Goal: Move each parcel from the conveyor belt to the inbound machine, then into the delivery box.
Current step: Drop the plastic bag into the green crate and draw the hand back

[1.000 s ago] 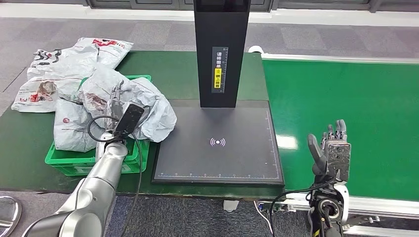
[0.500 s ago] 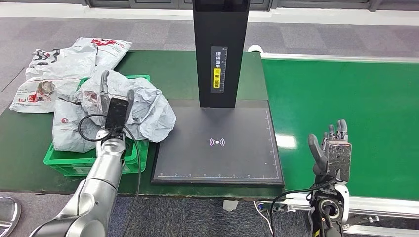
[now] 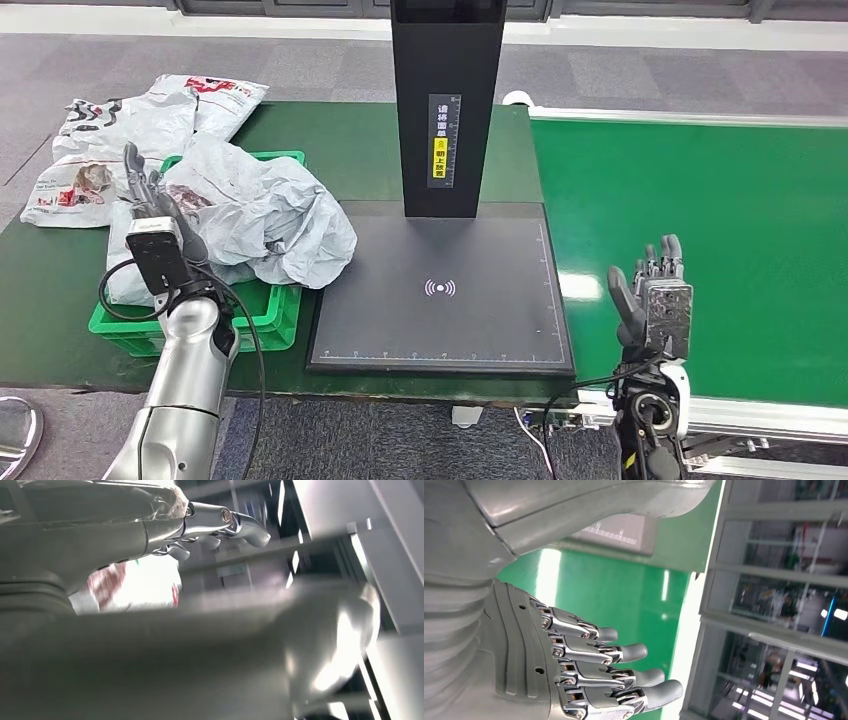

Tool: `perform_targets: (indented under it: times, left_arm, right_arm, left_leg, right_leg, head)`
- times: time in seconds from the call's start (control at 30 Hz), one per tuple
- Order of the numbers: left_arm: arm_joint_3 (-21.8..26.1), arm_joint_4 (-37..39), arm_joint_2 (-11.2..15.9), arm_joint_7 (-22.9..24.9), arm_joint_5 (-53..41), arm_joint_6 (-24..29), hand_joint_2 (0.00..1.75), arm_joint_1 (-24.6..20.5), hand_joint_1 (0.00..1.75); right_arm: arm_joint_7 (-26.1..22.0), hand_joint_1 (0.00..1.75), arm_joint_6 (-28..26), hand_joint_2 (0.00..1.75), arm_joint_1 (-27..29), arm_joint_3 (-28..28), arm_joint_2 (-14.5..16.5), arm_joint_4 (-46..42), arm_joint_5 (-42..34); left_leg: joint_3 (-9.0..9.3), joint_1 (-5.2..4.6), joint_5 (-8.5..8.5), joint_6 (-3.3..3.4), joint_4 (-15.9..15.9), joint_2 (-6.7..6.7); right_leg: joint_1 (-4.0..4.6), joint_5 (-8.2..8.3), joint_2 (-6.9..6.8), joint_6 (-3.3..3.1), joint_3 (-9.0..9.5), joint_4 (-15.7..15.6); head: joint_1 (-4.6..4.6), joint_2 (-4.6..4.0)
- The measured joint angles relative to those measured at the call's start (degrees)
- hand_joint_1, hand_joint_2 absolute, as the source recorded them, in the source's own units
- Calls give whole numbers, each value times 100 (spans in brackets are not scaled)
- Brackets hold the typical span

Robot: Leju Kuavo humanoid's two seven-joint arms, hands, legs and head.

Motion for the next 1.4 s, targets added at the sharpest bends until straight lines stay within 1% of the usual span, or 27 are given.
perform_targets:
  times: [0.07,0.2,0.3,0.5,0.77,1.0,1.23,1.33,1.4]
  left_arm:
    - [-179,-217,13,58,-46,-252,175,109,0]
    - [-537,-486,-6,45,-178,-272,175,235,0]
    - [-806,-613,-80,4,-202,-351,175,298,0]
    - [-1574,-633,-277,51,-158,-864,175,315,0]
    - [-2330,-250,-456,-106,-236,-1023,175,314,0]
    - [-2523,-55,-505,-124,-206,-1024,175,314,0]
    - [-2551,52,-511,-123,-196,-1050,175,313,0]
    - [-2554,157,-551,-98,-103,-1193,175,291,0]
    - [-2559,370,-621,-80,29,-1364,175,232,0]
  right_arm:
    - [-2,0,16,0,-56,127,0,31,3]
    - [-9,0,7,175,-178,401,3,66,105]
    - [26,0,-71,175,-310,651,29,106,274]
    - [92,0,-263,175,-624,1176,122,254,529]
    - [27,0,-375,175,-730,1711,193,499,669]
    - [27,0,-392,175,-732,1876,212,614,672]
    - [28,0,-394,175,-738,1936,214,665,669]
    - [45,0,-429,175,-746,1963,217,696,666]
    - [88,0,-534,175,-773,1985,234,733,689]
  left_leg:
    - [-1,0,0,0,0,1]
    - [0,-1,0,0,1,6]
    - [0,-1,0,0,1,4]
    - [0,-1,0,0,1,8]
    - [-1,-1,-2,-1,1,7]
    - [0,-1,-3,-1,1,7]
    - [0,-1,-3,-1,1,8]
    - [0,-1,-3,-1,1,7]
    - [0,-1,-3,-1,1,6]
  right_leg:
    - [0,0,1,0,1,0]
    - [-1,1,7,0,0,0]
    - [-1,1,5,1,0,-1]
    - [-1,2,8,0,-1,-1]
    - [-1,1,8,1,-2,-1]
    - [-1,1,9,1,-2,-1]
    - [-1,1,9,0,-3,-1]
    - [-1,1,9,0,-3,-1]
    - [-1,1,8,1,-3,-1]
  head:
    - [0,-1]
    - [0,-1]
    - [0,-1]
    - [0,-1]
    - [0,-1]
    - [0,-1]
    - [0,-1]
    - [0,-1]
    - [0,0]
